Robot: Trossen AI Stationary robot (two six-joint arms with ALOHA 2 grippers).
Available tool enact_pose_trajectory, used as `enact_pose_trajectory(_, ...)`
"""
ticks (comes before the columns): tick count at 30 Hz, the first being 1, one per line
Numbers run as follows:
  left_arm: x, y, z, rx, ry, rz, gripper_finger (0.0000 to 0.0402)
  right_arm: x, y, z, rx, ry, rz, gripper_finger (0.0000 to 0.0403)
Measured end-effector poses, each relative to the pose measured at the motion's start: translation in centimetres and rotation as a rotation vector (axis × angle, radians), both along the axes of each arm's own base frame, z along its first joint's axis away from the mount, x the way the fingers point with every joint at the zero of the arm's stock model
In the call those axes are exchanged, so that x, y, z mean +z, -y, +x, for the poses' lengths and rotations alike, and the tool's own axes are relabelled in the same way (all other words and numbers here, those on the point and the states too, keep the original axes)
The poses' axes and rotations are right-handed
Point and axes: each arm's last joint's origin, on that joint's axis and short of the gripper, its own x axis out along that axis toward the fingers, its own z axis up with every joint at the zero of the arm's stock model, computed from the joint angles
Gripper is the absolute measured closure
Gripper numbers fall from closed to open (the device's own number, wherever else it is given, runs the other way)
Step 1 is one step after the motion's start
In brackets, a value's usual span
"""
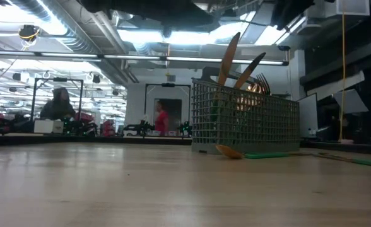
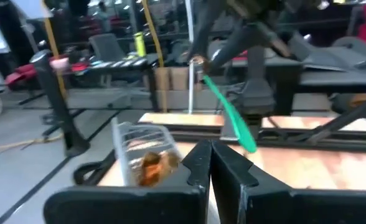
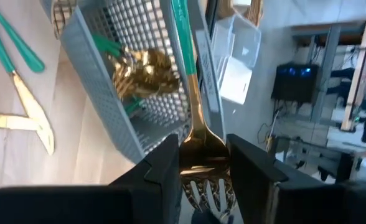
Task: Sort silverware
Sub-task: Put the lower fork into the basket
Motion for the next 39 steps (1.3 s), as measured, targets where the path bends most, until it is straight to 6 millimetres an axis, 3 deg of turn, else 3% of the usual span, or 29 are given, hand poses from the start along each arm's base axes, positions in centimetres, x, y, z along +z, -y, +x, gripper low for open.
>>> enact_pose_trajectory(5, 0.0, -0.1, 0.2, -0.005, 0.007, 0.078, 0.0398, 0.1, 0.0, 0.2, 0.017, 0.004, -0.005, 0.0279)
enact_pose_trajectory(10, 0.1, -0.1, 0.2, -0.025, 0.024, 0.045, 0.0390, 0.0, 0.0, 0.2, 0.018, 0.004, -0.006, 0.0279)
enact_pose_trajectory(13, 0.0, -0.1, 0.3, -0.021, 0.045, -0.049, 0.0361, 0.0, 0.0, 0.3, 0.019, 0.002, -0.007, 0.0279)
enact_pose_trajectory(23, 0.0, 0.2, 0.4, -0.069, 0.053, -0.102, 0.0272, -0.6, -0.1, 1.4, 0.049, -0.037, -0.047, 0.0279)
enact_pose_trajectory(39, -1.4, -0.2, 0.4, -0.041, -0.041, -0.202, 0.0285, -1.3, -0.2, 3.0, 0.058, -0.026, -0.074, 0.0279)
